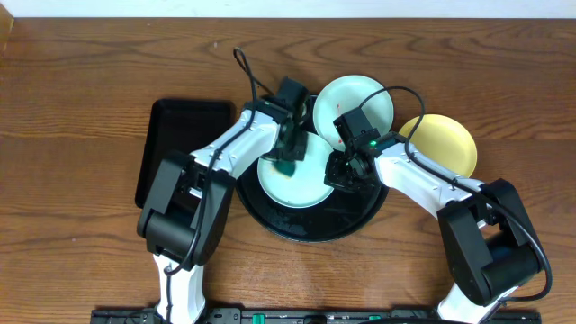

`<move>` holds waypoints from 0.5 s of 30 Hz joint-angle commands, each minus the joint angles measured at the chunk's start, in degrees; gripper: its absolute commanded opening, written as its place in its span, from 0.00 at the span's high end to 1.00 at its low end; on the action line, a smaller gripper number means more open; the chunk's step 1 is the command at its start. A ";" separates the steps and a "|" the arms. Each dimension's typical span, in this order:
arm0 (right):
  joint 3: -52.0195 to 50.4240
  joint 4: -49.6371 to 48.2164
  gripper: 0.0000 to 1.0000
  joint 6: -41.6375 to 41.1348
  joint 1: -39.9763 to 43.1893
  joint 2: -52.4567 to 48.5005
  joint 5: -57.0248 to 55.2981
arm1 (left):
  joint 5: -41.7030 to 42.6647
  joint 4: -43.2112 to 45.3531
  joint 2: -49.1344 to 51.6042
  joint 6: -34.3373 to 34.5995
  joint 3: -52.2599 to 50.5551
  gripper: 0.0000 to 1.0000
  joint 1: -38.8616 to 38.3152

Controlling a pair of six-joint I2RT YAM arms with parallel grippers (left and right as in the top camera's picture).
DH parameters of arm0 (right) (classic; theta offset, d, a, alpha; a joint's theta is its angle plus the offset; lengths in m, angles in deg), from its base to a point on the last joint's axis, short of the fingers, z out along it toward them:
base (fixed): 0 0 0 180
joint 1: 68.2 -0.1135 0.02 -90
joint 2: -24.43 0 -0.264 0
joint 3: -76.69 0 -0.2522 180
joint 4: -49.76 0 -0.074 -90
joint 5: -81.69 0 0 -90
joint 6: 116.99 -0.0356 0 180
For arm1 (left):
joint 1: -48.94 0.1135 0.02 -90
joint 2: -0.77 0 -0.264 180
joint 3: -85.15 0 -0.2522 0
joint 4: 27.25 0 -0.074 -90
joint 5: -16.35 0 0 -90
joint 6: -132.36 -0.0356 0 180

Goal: Clean dirty plates on tray and stack at the side
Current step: 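Move the left gripper with the sponge away to the tray's left edge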

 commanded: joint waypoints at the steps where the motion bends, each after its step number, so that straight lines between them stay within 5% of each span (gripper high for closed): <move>1: 0.22 0.42 0.99 0.04 -0.17 -0.90 -0.70 | 9.22 4.13 0.85 -5.57 1.38 0.92 0.07; 9: 0.20 0.42 0.99 0.07 -0.17 -0.90 -0.70 | -10.21 8.79 0.87 -4.61 1.38 0.92 0.15; 12: 0.20 0.37 0.99 0.09 -0.17 -0.90 -0.52 | -21.59 7.43 0.61 1.99 1.40 0.92 1.11; 15: 0.22 -0.11 0.99 1.11 -0.15 -0.90 0.15 | -21.79 4.55 -0.74 5.38 2.27 0.92 3.45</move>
